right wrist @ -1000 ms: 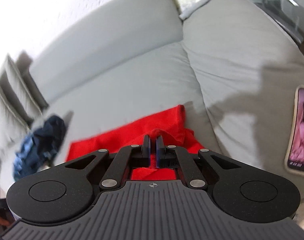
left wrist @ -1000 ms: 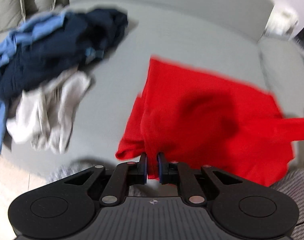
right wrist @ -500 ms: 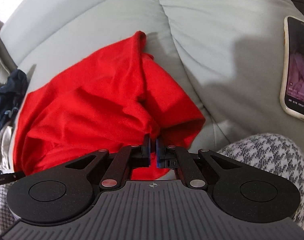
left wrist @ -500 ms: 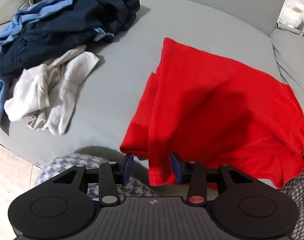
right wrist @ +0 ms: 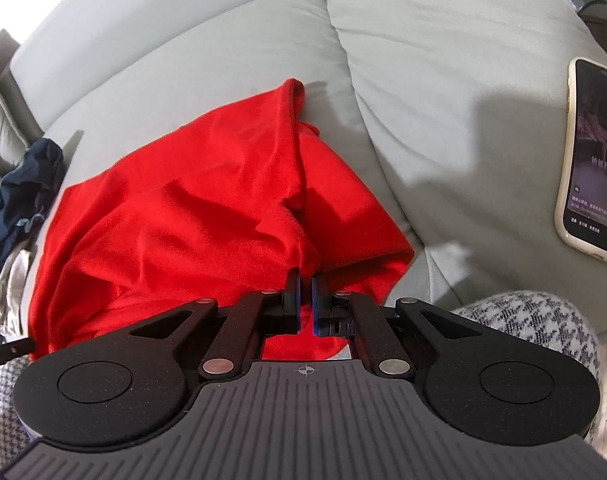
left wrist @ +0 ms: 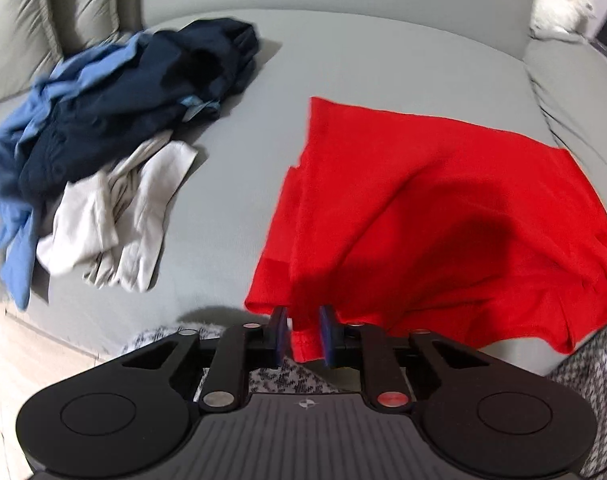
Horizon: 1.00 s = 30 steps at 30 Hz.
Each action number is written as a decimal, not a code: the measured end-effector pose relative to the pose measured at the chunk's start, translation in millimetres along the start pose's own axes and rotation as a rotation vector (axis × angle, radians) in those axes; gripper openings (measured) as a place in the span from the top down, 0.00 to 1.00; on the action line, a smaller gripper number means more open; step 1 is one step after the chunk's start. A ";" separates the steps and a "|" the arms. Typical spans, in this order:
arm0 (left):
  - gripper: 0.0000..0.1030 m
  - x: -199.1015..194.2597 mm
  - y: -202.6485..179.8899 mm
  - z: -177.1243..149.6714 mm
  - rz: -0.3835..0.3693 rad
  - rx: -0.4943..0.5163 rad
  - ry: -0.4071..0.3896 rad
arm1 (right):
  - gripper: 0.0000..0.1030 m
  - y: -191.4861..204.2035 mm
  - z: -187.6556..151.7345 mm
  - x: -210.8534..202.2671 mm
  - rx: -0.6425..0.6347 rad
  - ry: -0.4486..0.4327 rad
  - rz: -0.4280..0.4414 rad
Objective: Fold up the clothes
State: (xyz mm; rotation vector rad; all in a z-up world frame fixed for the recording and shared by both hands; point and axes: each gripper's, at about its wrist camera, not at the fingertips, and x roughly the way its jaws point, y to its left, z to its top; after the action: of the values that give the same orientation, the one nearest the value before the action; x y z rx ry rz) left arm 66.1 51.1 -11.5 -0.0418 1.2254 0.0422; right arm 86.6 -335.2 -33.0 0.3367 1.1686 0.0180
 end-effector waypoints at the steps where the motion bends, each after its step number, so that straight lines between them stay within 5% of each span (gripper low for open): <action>1: 0.91 6.2 2.5 0.5 0.001 -0.015 0.024 | 0.96 0.2 0.2 0.2 0.000 0.000 0.000; 7: 0.89 23.1 16.8 -5.0 -0.015 -0.090 0.058 | 0.96 0.0 -0.1 -1.7 0.008 -0.001 0.008; 9: 0.84 23.5 19.0 -6.6 -0.011 -0.095 0.062 | 0.96 -0.1 -0.4 -2.2 0.007 0.000 0.009; 11: 0.62 21.9 21.8 -7.7 -0.004 -0.107 0.056 | 0.96 -0.5 -0.5 -2.3 0.009 0.002 0.011; 13: 0.61 19.1 24.8 -8.6 -0.016 -0.120 0.035 | 0.96 -0.5 -0.4 -2.5 0.011 0.002 0.014; 24: 0.92 20.8 23.3 -13.2 -0.022 -0.123 0.011 | 0.96 3.4 -1.8 -6.6 0.025 -0.002 0.017; 30: 0.96 4.5 17.9 -11.3 -0.039 -0.091 -0.040 | 0.96 4.6 -0.9 -9.7 0.015 -0.012 0.015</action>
State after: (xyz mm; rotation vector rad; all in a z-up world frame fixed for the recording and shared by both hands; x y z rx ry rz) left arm 56.0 68.3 -19.7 -0.1436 1.1817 0.0651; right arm 82.6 -332.4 -23.3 0.3586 1.1551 0.0205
